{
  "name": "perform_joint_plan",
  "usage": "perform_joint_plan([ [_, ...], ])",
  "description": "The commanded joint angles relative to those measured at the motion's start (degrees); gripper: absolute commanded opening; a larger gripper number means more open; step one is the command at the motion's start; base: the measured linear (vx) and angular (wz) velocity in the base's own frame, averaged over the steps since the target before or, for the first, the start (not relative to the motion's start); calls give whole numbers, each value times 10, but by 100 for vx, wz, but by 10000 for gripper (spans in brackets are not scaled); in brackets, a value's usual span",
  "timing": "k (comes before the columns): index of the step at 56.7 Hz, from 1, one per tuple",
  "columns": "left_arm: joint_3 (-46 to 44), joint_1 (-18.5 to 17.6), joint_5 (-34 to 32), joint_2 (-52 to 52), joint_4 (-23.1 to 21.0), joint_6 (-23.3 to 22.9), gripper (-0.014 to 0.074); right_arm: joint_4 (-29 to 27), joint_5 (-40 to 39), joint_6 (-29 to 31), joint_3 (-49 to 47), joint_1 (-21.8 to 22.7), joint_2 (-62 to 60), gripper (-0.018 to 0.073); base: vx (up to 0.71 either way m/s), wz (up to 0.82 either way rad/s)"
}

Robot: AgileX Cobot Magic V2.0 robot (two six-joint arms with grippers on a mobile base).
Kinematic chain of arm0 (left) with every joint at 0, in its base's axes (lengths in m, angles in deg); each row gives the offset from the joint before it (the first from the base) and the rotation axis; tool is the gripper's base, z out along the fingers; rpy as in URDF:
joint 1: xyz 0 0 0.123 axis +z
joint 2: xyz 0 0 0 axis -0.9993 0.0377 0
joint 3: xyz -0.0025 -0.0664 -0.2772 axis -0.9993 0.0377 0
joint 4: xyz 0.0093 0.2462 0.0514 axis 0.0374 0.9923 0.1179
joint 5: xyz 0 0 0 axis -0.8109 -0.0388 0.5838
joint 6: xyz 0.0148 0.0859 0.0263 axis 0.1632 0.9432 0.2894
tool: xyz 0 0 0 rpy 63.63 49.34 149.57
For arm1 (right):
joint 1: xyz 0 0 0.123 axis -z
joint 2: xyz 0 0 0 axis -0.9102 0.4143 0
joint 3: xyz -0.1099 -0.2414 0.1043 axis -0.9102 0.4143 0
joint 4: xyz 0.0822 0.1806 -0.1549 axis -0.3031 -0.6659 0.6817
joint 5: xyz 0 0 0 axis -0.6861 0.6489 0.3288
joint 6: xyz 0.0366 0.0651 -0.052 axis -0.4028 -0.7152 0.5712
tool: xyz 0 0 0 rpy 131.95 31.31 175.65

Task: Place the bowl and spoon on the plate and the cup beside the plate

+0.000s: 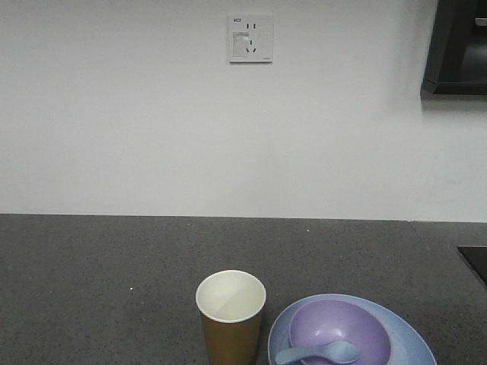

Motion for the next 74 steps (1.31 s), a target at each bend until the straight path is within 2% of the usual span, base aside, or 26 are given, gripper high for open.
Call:
perform_joint_plan([
  [1,-14,0,-45,-9,-5,0,-3,0,-45,0,-17,0,2,-8,0,0],
  [42,-14,0,-45,-9,-5,0,-3,7,-48,-1,-17,0,2,-8,0,0],
  [45,-14,0,-45,-9,-5,0,-3,21,-52,-18,-17,0,2,-8,0,0],
  [49,-14,0,-45,-9,-5,0,-3,57,-58,-82,-13,0,2,-8,0,0],
  [54,-14,0,-45,-9,-5,0,-3,129,-123,-192,32,0,-9,-8,0,0],
  [57,-14,0,-45,-9,-5,0,-3,153,-178,-225,73,0,-22,-8,0,0],
  [64,-14,0,-45,-9,-5,0,-3,162,-308,-216,193,3,-74,-8,0,0],
  [69,-14,0,-45,-9,-5,0,-3,144,-354,-213,277,9,-126,-8,0,0],
  [74,-14,0,-45,-9,-5,0,-3,103,-384,-212,349,21,-191,-8,0,0],
])
